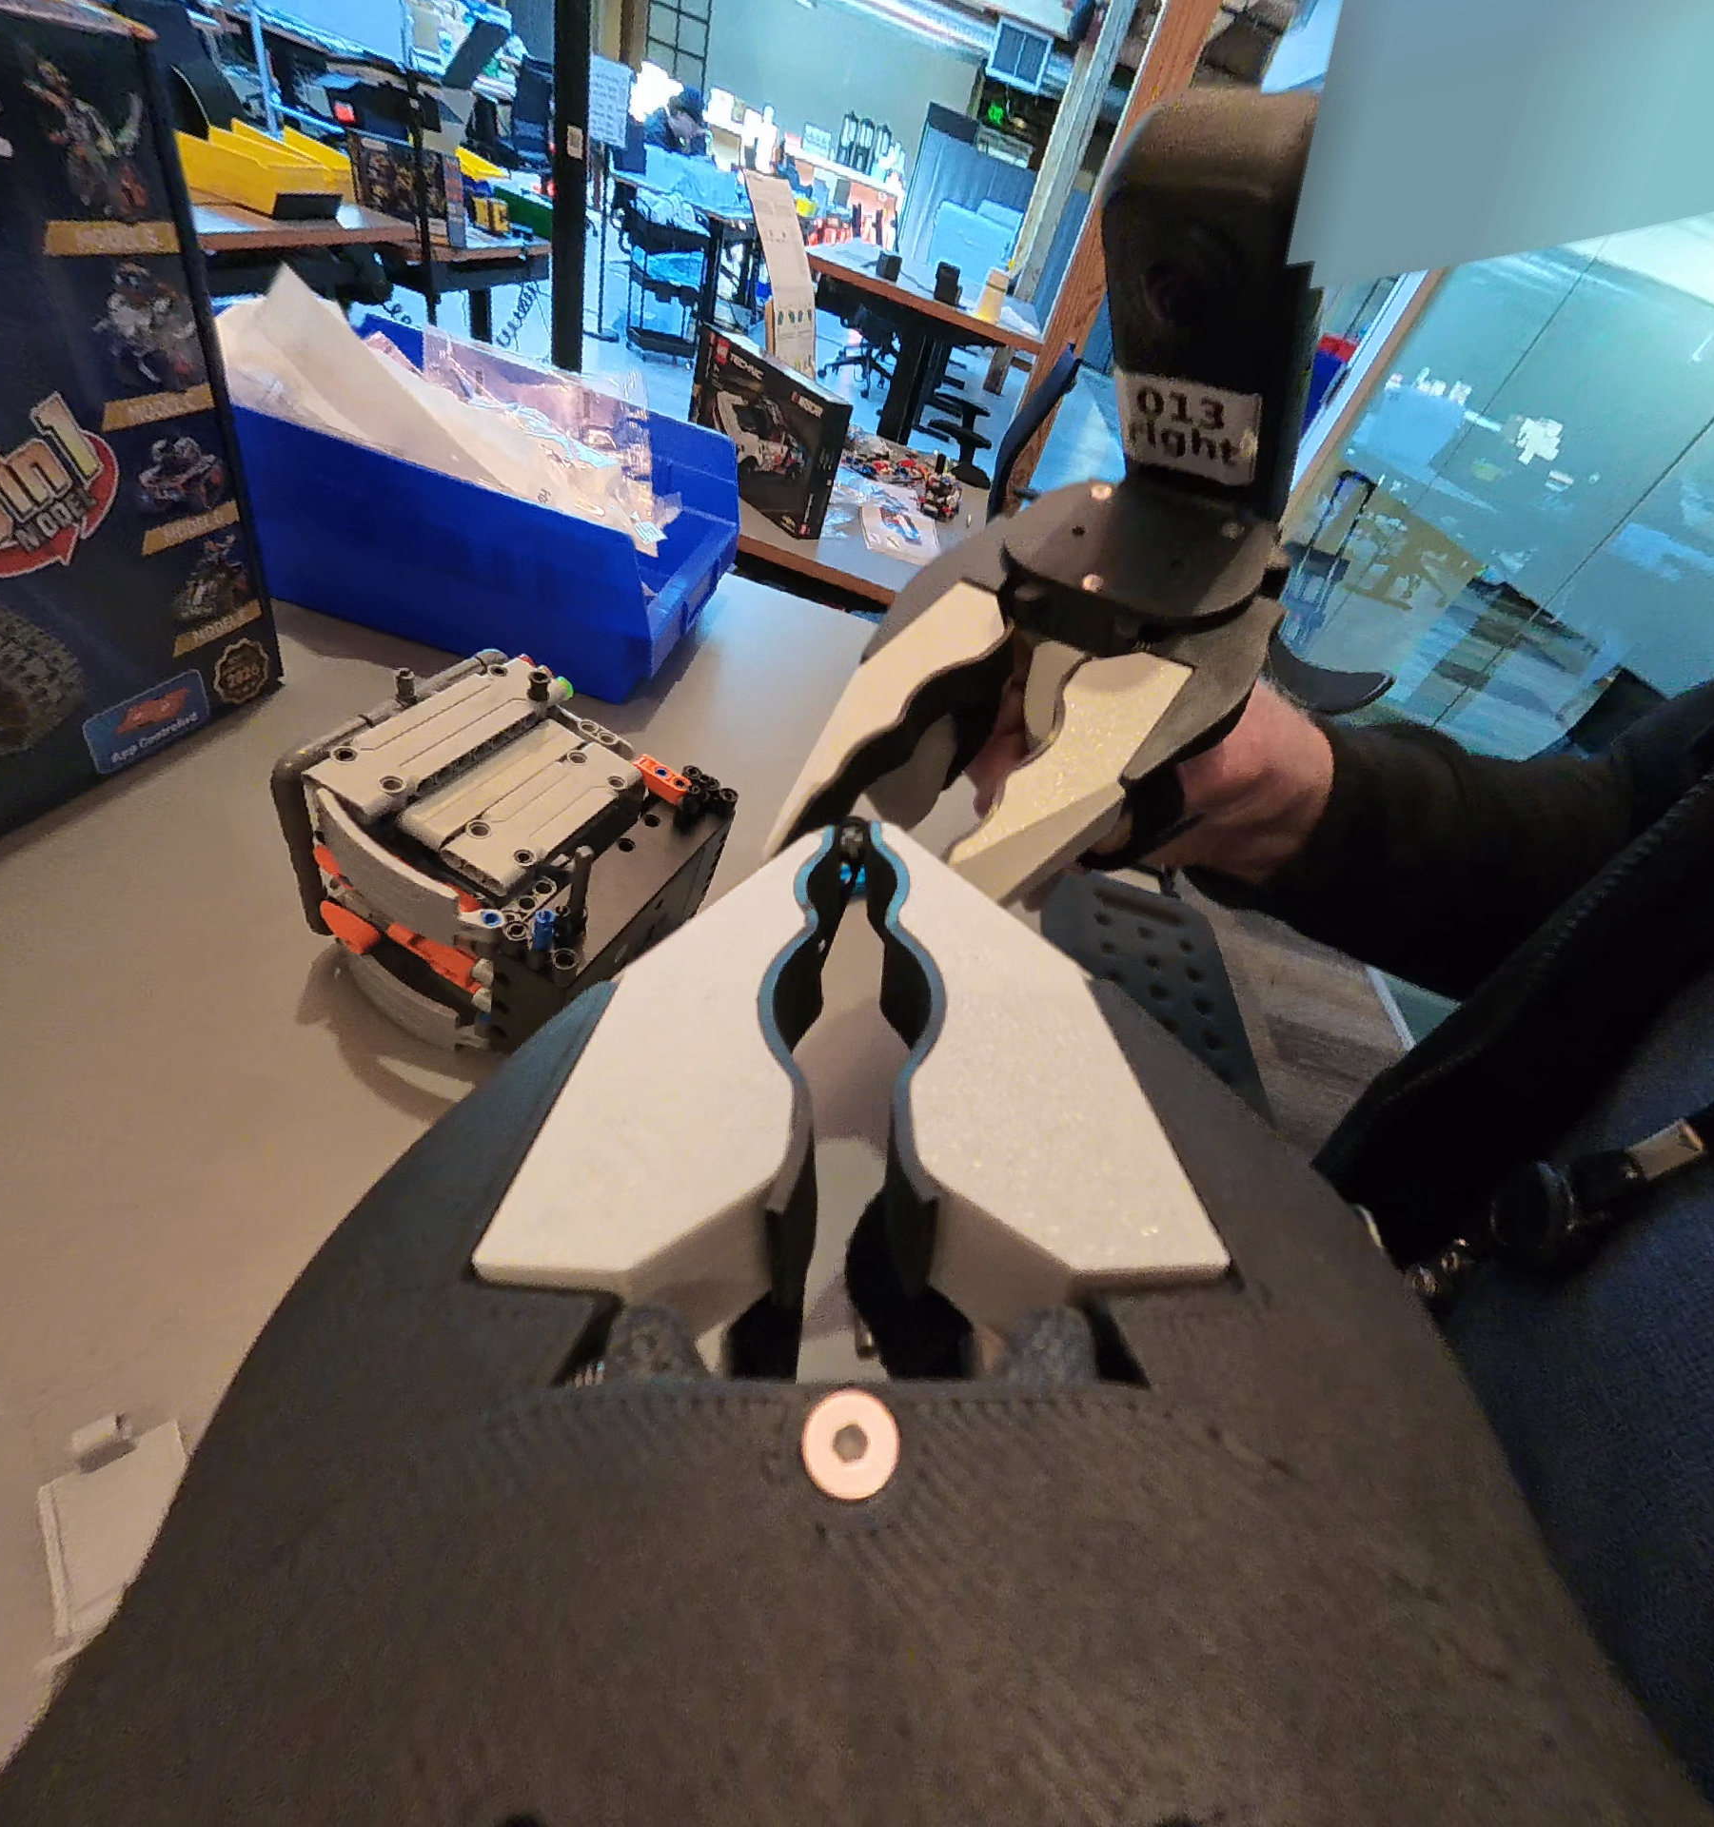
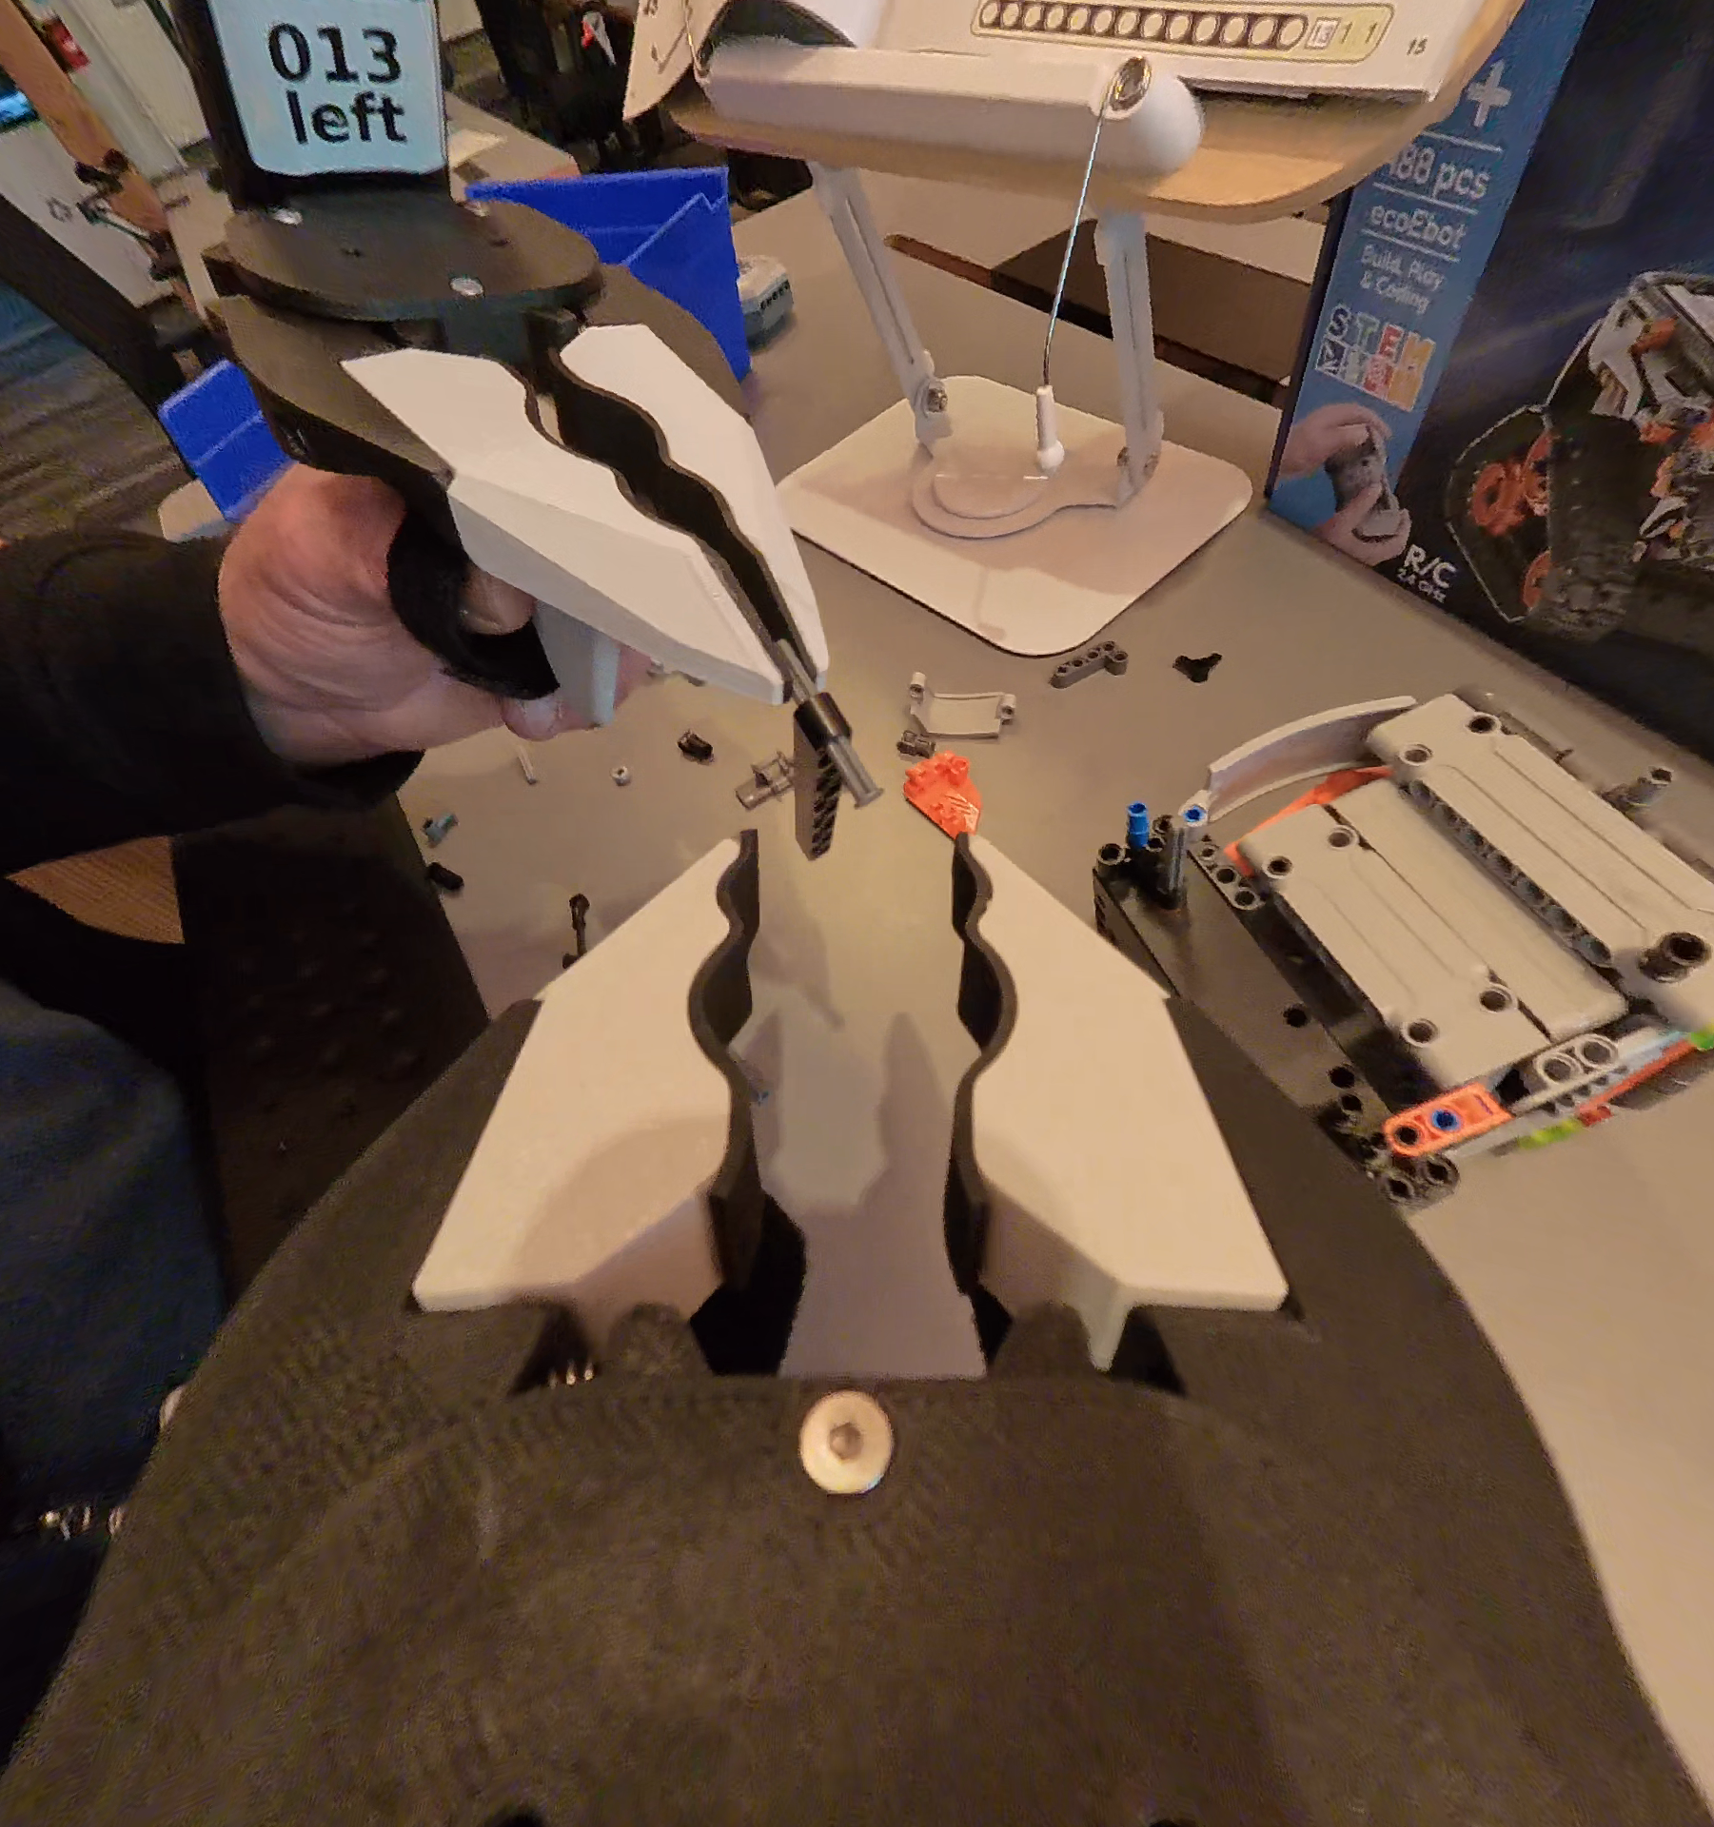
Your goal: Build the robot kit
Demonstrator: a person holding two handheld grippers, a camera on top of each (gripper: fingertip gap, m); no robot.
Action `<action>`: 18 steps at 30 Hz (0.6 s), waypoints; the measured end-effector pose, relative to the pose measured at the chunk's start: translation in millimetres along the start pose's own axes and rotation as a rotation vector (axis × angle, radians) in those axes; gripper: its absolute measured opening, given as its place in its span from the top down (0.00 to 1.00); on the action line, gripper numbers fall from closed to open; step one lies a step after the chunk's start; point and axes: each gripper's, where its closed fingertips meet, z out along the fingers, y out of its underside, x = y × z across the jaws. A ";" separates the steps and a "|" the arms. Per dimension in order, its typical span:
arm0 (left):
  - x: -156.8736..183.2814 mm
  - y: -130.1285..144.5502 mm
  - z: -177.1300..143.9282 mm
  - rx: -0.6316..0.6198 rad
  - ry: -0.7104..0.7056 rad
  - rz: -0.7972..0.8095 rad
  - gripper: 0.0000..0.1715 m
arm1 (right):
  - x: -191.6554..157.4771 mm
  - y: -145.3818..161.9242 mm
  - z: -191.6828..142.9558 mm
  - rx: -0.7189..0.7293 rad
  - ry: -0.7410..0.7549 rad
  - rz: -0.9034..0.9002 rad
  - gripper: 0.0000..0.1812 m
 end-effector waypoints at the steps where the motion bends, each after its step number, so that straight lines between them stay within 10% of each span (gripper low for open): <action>1: -0.3 -2.3 -0.4 0.017 0.005 -0.015 0.99 | -1.5 -1.5 2.4 0.013 -0.004 0.007 0.80; 18: 13.1 -31.8 -12.7 0.207 0.240 -0.221 0.99 | -28.8 -44.7 -0.9 0.328 -0.304 0.081 0.98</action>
